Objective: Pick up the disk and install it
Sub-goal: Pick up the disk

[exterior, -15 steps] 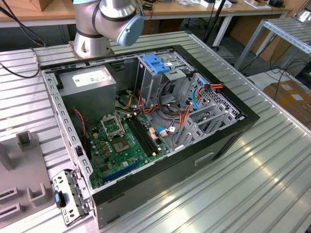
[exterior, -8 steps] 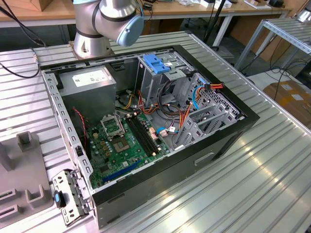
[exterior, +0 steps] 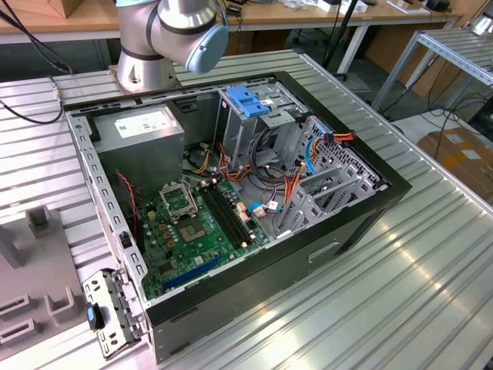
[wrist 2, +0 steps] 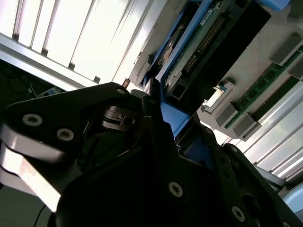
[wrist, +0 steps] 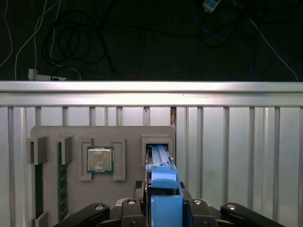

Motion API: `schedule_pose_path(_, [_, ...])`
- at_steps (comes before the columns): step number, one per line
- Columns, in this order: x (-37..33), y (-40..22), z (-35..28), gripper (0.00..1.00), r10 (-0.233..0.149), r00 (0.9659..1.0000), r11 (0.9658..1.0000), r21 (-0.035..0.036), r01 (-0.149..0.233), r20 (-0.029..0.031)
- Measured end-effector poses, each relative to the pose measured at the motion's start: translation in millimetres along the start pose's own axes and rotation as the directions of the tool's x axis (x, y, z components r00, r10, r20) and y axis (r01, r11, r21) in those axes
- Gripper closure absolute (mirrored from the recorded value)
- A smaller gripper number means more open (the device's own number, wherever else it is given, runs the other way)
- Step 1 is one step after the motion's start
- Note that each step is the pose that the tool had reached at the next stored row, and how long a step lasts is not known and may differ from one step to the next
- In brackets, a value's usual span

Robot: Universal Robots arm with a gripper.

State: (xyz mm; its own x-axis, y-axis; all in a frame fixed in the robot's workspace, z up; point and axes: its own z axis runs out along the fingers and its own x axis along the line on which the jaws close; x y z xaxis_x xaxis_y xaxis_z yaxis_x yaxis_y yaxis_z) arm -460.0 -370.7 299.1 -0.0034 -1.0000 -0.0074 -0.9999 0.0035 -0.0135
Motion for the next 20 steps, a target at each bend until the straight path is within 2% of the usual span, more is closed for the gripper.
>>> schedule_pose_path(8, [0.2, 0.0, -1.3, 0.63, 0.000, 1.0000, 1.0000, 0.0003, 0.000, 0.0001])
schedule_pose_path(20, [0.0, -0.3, -24.4, 0.63, 0.000, 1.0000, 1.0000, 0.0000, 0.000, 0.0000])
